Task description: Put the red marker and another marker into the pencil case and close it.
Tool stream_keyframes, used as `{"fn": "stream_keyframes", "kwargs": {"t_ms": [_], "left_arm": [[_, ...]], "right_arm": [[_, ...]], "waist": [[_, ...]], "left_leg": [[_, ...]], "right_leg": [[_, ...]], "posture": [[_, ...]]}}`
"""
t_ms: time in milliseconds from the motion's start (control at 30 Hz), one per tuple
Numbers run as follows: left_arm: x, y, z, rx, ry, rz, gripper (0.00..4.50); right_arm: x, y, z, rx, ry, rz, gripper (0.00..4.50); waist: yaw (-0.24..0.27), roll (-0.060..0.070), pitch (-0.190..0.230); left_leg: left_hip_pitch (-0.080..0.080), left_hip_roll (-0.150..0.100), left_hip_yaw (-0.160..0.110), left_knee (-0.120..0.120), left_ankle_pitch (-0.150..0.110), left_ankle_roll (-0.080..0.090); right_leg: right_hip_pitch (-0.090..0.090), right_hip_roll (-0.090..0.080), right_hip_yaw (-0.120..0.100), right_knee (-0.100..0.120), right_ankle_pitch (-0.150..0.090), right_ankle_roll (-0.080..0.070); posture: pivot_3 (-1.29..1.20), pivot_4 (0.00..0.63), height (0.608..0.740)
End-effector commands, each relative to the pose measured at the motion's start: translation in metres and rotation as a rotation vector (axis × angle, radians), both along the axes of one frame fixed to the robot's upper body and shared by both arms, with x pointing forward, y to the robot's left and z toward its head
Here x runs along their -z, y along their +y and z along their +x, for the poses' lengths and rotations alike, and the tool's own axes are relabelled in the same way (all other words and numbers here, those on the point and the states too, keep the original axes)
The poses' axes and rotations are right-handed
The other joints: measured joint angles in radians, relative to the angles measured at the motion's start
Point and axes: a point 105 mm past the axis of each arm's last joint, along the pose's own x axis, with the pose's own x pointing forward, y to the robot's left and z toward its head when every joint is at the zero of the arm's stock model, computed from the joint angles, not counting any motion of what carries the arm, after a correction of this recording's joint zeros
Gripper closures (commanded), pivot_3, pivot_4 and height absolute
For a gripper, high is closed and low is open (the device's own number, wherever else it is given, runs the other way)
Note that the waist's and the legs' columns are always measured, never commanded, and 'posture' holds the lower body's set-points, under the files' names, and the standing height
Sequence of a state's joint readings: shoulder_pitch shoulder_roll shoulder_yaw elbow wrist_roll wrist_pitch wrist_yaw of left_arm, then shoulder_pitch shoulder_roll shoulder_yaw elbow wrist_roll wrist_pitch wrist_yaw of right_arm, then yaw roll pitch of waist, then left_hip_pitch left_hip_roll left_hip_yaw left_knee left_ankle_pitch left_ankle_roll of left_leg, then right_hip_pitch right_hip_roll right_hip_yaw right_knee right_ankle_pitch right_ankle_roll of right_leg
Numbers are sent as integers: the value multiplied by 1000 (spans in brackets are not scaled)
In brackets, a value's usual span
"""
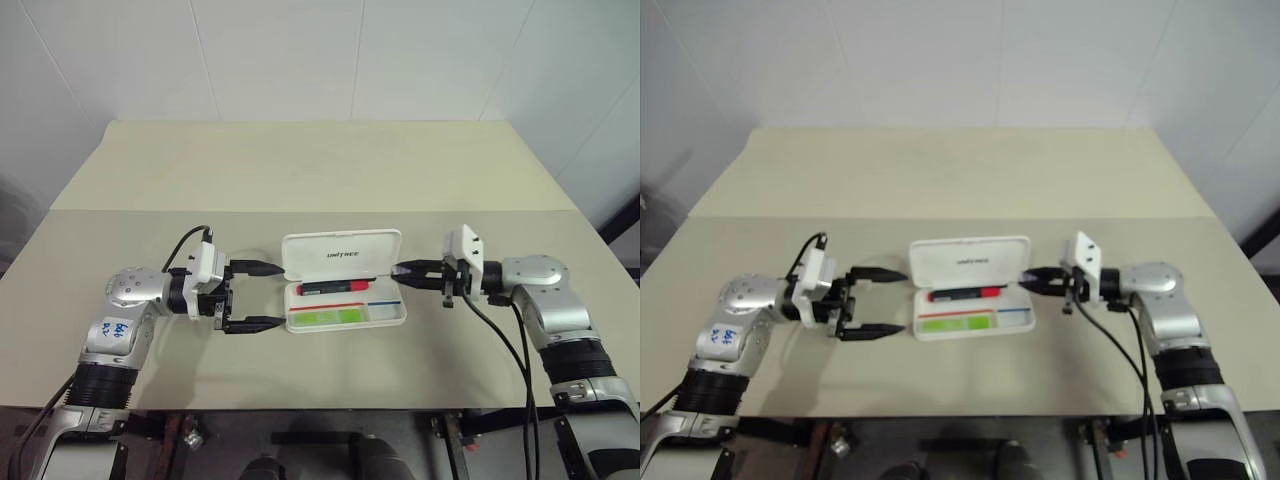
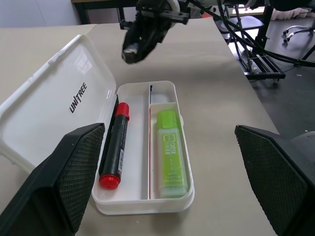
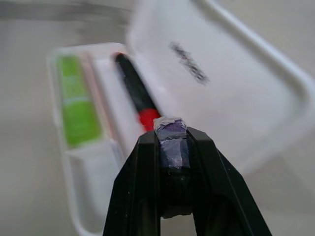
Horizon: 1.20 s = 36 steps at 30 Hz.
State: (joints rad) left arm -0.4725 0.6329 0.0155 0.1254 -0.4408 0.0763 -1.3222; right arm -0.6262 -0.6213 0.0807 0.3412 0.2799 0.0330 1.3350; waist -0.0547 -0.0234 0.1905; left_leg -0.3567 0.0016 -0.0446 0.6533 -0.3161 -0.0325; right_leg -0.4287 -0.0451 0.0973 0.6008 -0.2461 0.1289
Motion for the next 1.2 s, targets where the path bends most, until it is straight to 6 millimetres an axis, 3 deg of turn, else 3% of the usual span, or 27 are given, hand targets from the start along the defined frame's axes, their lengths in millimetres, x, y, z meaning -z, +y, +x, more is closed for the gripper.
{"fn": "stream_keyframes", "kwargs": {"t_ms": [33,400,900,1200], "left_arm": [[-4,1,-5,6,-45,23,0],[1,2,-15,0,-36,42,0],[-4,-2,-17,-1,-37,35,0],[-5,-2,-16,-7,-35,34,0]], "right_arm": [[1,10,-11,-103,14,-21,4110],[27,11,-18,-162,105,-63,4110],[29,8,3,-112,70,-66,4110],[24,8,0,-131,40,-75,1002]], "waist": [[0,0,0],[1,0,0],[-1,0,0],[-1,0,0]], "left_leg": [[0,0,0,0,0,0],[0,0,0,0,0,0],[0,0,0,1,0,0],[0,0,0,1,0,0]], "right_leg": [[0,0,0,0,0,0],[0,0,0,0,0,0],[0,0,0,0,0,0],[0,-1,0,1,0,0]], "posture": [[0,150,740],[0,150,740],[0,150,740],[0,150,740]]}}
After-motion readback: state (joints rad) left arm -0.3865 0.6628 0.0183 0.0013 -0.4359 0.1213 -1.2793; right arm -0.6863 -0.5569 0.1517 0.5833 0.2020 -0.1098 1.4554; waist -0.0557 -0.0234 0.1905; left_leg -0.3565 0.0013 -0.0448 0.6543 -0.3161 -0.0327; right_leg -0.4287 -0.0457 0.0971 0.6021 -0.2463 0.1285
